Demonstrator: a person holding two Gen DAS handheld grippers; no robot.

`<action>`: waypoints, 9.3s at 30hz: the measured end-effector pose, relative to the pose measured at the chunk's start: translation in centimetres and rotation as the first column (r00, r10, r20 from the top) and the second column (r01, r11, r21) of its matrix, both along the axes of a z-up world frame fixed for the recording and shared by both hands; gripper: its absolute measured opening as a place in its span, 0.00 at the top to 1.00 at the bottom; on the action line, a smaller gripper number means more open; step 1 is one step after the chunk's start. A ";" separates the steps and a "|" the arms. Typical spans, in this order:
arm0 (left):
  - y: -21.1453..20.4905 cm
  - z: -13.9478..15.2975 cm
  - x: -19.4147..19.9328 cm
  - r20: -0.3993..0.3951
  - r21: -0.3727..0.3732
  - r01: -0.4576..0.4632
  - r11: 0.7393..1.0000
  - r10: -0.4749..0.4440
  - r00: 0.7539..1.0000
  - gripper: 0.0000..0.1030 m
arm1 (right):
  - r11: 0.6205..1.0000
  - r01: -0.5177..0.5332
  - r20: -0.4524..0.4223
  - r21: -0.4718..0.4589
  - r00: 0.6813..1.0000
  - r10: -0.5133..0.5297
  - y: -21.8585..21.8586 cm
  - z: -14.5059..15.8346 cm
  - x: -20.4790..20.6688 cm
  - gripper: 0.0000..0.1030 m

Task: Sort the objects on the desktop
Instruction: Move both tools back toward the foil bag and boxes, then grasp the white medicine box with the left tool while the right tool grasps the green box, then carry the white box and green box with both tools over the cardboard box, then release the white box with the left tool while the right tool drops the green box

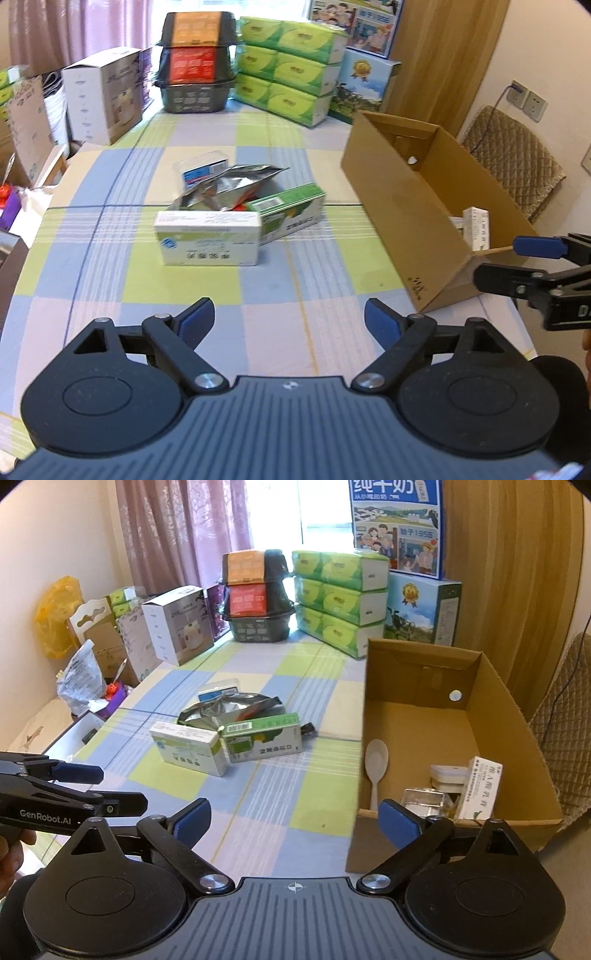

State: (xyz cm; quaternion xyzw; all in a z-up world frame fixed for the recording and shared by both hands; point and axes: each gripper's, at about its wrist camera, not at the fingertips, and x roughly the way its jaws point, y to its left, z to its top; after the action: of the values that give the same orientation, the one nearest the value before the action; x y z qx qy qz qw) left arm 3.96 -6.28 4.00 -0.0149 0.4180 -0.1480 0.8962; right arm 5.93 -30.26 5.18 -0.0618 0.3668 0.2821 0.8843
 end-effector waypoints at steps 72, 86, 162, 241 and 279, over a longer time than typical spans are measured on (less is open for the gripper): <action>2.9 -7.7 17.0 -0.159 0.298 0.609 0.735 -0.591 0.791 0.79 | 0.520 -0.652 -0.141 -0.552 0.688 0.712 20.9 -13.6 16.1 0.58; 2.4 -7.3 14.6 -0.226 0.210 0.478 0.853 -0.433 0.873 0.81 | 0.665 -0.641 -0.270 -0.384 0.766 0.583 18.5 -11.2 13.7 0.67; -9.7 2.5 -0.2 -0.101 0.047 0.276 0.960 -0.270 0.958 0.81 | 0.994 0.104 -0.063 0.019 0.993 -0.102 -4.9 -0.1 -1.9 0.73; -23.7 2.2 13.0 -0.115 0.024 0.321 0.947 -0.316 0.942 0.77 | 0.977 0.208 -0.004 0.042 0.978 -0.208 -11.5 0.0 16.4 0.73; -16.9 3.4 7.3 -0.064 0.041 0.251 0.967 -0.248 0.967 0.22 | 0.958 0.274 0.000 0.088 0.961 -0.275 -12.9 0.9 8.2 0.02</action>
State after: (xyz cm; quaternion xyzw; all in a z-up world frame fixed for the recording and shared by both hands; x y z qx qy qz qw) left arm 11.28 -23.19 7.39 0.0553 0.4462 -0.2487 0.8579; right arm 14.11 -43.18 6.05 0.0267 0.3539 0.1720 0.9189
